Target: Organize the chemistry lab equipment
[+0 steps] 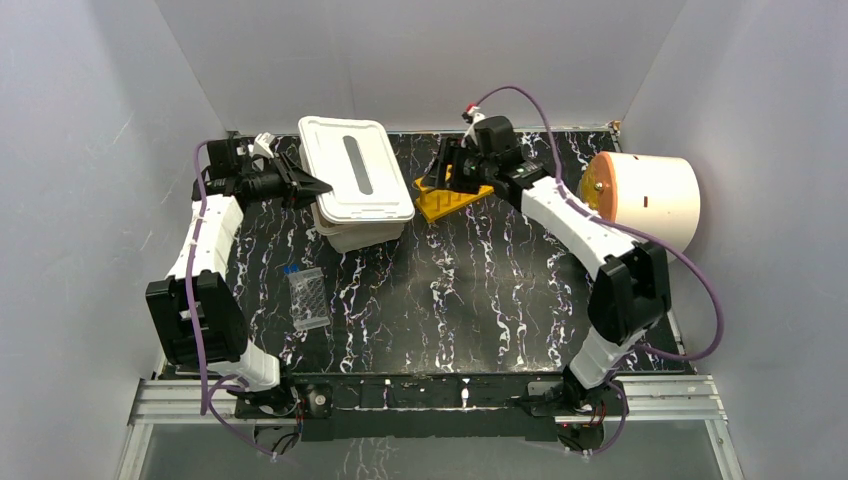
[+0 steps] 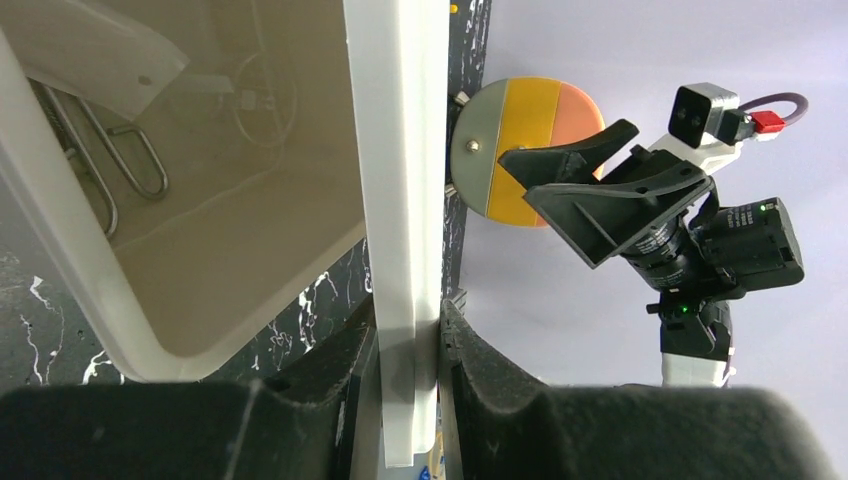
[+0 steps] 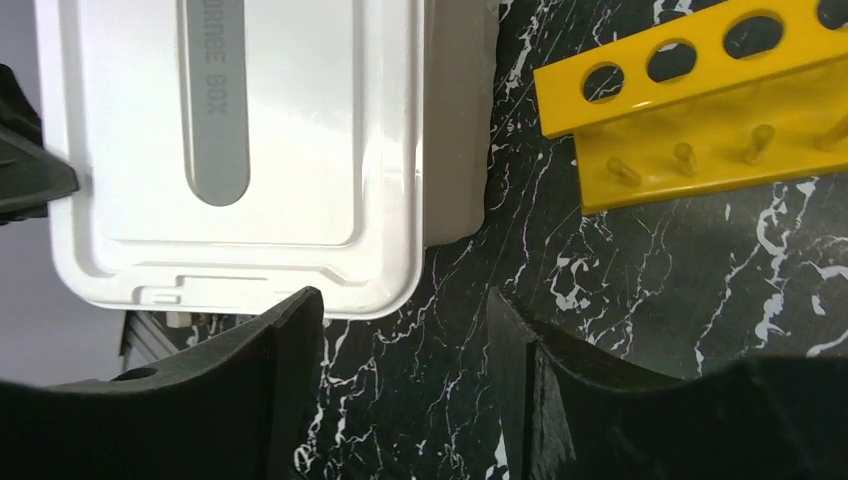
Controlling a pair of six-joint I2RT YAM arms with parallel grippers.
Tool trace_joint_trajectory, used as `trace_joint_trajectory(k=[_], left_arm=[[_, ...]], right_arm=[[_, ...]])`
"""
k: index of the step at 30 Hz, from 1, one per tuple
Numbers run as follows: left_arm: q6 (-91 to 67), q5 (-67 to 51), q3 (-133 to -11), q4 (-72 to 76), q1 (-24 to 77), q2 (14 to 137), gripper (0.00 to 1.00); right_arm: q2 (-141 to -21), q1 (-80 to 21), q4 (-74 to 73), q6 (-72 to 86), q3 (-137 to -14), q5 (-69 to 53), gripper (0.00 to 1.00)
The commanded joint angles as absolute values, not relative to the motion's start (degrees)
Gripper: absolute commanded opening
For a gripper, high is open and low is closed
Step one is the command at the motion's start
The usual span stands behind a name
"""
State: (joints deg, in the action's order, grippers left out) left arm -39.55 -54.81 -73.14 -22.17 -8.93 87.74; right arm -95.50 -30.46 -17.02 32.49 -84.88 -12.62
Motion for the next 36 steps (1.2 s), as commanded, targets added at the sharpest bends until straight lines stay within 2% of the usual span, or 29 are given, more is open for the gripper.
trace_joint_trajectory(k=[1, 14, 20, 26, 30, 36], left_arm=[[-37.24, -50.84, -75.59, -25.40, -10.43, 87.93, 0.00], [-40.32, -47.05, -72.11, -22.34, -11.70, 87.70, 0.00], [-39.73, -45.33, -72.62, -22.88, -11.77, 87.96, 0.07], [-37.79, -39.79, -73.76, -26.52, -11.78, 87.30, 0.16], [-36.62, -37.04, -74.32, -28.20, -11.78, 87.06, 0.23], [-34.43, -29.07, -77.20, -31.65, -11.78, 86.40, 0.42]], right_arm=[[-100.04, -33.25, -19.28, 27.14, -91.33, -9.78, 0.70], [-110.40, -37.22, -24.59, 23.21, -101.70, -6.28, 0.69], [-113.03, -37.87, -25.89, 21.83, -104.49, -6.03, 0.66], [-115.90, -38.02, -26.83, 22.78, -107.07, -10.16, 0.61], [-117.16, -38.05, -26.78, 24.79, -108.07, -13.04, 0.51], [-116.73, -38.05, -26.12, 25.99, -108.23, -11.62, 0.46]])
